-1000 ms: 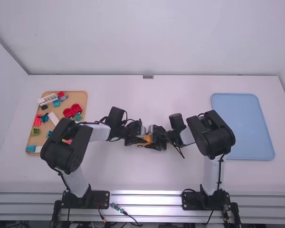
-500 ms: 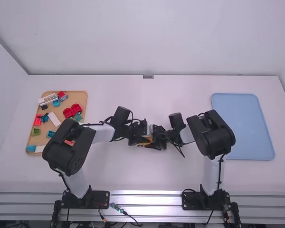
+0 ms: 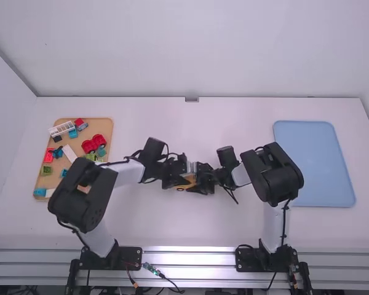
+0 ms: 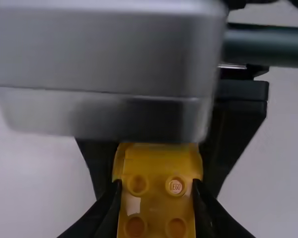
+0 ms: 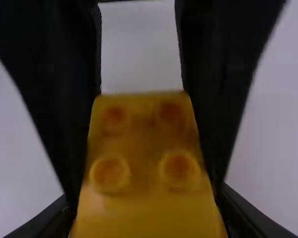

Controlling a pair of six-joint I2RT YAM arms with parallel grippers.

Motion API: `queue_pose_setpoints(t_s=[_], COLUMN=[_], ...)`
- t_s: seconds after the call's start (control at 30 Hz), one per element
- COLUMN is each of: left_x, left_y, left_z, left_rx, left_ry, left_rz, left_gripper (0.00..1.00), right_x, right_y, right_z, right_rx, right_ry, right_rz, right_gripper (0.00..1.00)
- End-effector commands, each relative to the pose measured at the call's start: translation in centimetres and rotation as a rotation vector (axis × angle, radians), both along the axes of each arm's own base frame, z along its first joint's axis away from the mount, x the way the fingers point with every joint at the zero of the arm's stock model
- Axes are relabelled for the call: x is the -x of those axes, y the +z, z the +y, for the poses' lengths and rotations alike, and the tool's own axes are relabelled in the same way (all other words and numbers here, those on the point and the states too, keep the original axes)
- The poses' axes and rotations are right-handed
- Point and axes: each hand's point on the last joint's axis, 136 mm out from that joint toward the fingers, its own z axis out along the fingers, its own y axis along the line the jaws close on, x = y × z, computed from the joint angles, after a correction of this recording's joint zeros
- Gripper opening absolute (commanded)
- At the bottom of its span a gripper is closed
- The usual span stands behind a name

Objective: Assemble lego blocks to make yellow taxi

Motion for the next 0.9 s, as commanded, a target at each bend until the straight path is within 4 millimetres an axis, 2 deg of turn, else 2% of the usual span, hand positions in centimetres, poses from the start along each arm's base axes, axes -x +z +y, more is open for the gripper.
queue_pose_setpoints(t_s=[0.0,0.33,0.5,0.87], left_x=[-0.5,1.2,1.7,1.5], left_y=[0.7,1.1,0.5,0.1], left_z=[1.0,0.5,0.5,0.6], left_rx=[-0.021,0.035,0.040,0.079], left_ry=[0.043,-0.037,-0.037,0.014], left_rz=[-0.025,-0.017,-0.029,-0.074], left_gripper=[0.02,0.02,0.02,0.02], right_x=[0.1,0.2,0.2,0.2], right_y=[-1.1,-1.1,-1.0,-1.0], right_z=[-0.6,-0.5,-0.5,-0.5], right_rx=[0.040,0.034,0.033,0.028], right_ry=[-0.025,-0.021,-0.020,-0.017], right_rz=[0.024,0.025,0.025,0.028], right_gripper=[0.09,0.09,0.09,0.09])
